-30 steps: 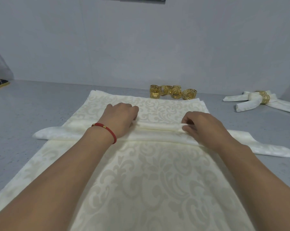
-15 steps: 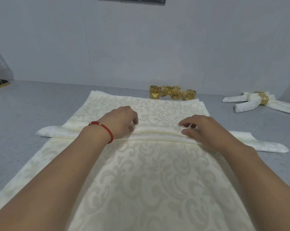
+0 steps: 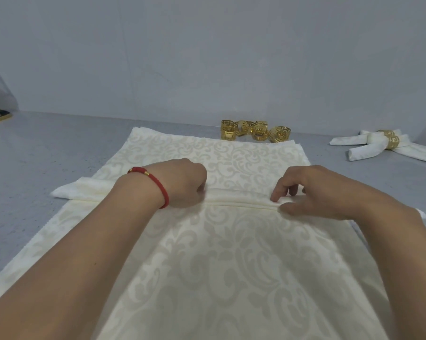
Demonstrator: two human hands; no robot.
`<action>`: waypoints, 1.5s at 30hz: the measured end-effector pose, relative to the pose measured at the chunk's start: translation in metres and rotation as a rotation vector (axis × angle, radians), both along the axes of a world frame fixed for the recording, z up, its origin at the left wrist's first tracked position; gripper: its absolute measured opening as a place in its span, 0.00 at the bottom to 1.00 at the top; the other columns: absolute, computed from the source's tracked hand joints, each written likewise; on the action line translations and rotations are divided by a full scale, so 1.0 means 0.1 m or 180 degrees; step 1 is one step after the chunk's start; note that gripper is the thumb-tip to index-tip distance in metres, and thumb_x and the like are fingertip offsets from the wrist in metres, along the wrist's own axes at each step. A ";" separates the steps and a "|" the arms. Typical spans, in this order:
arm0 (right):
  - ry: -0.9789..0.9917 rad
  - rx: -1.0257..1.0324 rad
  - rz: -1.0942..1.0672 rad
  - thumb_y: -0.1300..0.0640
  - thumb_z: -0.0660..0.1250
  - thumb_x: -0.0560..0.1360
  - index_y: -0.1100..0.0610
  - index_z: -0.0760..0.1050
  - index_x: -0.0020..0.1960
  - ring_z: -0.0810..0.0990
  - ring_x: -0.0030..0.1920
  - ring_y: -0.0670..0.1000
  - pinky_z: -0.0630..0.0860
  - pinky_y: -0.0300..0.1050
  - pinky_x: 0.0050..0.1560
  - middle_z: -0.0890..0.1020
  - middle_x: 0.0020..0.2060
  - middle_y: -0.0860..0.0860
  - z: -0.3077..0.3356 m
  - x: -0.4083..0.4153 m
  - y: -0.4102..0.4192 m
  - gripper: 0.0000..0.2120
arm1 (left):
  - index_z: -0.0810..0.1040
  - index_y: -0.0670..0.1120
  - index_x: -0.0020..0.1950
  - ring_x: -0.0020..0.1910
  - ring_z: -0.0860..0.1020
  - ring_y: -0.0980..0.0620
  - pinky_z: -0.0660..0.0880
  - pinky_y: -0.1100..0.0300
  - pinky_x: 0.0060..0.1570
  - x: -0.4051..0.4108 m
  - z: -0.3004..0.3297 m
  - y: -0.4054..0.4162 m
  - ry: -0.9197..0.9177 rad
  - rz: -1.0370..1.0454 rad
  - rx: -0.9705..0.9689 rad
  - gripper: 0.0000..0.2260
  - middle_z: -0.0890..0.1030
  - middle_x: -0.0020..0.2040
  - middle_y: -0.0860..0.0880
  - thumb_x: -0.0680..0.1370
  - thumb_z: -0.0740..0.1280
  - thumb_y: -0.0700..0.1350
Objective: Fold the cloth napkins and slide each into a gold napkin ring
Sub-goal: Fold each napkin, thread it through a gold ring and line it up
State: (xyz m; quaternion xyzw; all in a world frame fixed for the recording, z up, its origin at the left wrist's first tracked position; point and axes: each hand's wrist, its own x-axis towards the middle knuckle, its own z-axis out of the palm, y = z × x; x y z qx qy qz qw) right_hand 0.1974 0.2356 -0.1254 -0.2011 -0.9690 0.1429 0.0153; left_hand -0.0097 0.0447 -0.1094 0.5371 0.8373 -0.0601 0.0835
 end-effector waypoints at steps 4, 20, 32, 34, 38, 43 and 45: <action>0.0196 -0.0139 -0.0063 0.52 0.78 0.72 0.39 0.85 0.42 0.81 0.46 0.43 0.81 0.51 0.51 0.83 0.45 0.43 -0.01 -0.05 0.00 0.07 | 0.74 0.51 0.44 0.40 0.74 0.50 0.69 0.57 0.40 0.00 -0.07 0.05 0.0068 0.0171 0.0441 0.11 0.72 0.42 0.51 0.81 0.64 0.57; 0.0106 0.0286 -0.0910 0.41 0.46 0.85 0.55 0.57 0.81 0.50 0.81 0.58 0.51 0.63 0.79 0.57 0.80 0.57 -0.52 -1.26 -0.65 0.29 | 0.75 0.50 0.56 0.50 0.75 0.50 0.74 0.49 0.58 -0.15 -0.21 0.10 -0.0423 0.0176 0.0236 0.13 0.78 0.51 0.52 0.80 0.65 0.58; -0.0740 0.1038 -0.2124 0.33 0.39 0.79 0.54 0.56 0.81 0.44 0.82 0.61 0.37 0.73 0.76 0.54 0.82 0.56 -0.58 -0.29 0.09 0.38 | 0.76 0.52 0.54 0.45 0.75 0.54 0.68 0.60 0.41 -0.23 -0.20 0.10 -0.0711 0.0148 0.0216 0.13 0.76 0.47 0.57 0.79 0.65 0.60; -0.0662 0.1877 -0.1814 0.37 0.40 0.82 0.54 0.62 0.79 0.52 0.80 0.62 0.40 0.74 0.75 0.60 0.79 0.57 -0.44 -0.39 -0.03 0.34 | 0.76 0.53 0.54 0.45 0.75 0.54 0.70 0.58 0.46 -0.23 -0.17 0.09 -0.0717 0.0146 0.0176 0.13 0.75 0.46 0.59 0.78 0.65 0.61; 0.0040 0.0615 -0.0404 0.36 0.44 0.84 0.47 0.59 0.81 0.52 0.82 0.51 0.46 0.63 0.80 0.58 0.82 0.49 -0.33 -0.62 -0.32 0.29 | 0.76 0.53 0.58 0.51 0.76 0.51 0.73 0.55 0.54 -0.17 -0.08 0.11 -0.0574 0.0166 -0.0162 0.15 0.76 0.55 0.55 0.79 0.64 0.62; -0.0060 0.0589 -0.0169 0.34 0.41 0.84 0.44 0.49 0.84 0.43 0.83 0.49 0.40 0.62 0.81 0.49 0.84 0.48 -0.61 -0.61 -0.44 0.31 | 0.74 0.46 0.63 0.50 0.77 0.48 0.74 0.55 0.48 0.06 0.08 0.20 0.0026 0.0183 -0.0474 0.19 0.78 0.58 0.50 0.81 0.62 0.59; -0.0063 0.0515 -0.0215 0.32 0.41 0.83 0.43 0.49 0.83 0.42 0.83 0.49 0.40 0.63 0.80 0.49 0.84 0.47 -0.58 -0.61 -0.44 0.32 | 0.74 0.47 0.55 0.40 0.75 0.50 0.72 0.57 0.39 0.14 0.15 0.23 0.0179 0.0169 -0.0523 0.14 0.78 0.49 0.51 0.80 0.63 0.57</action>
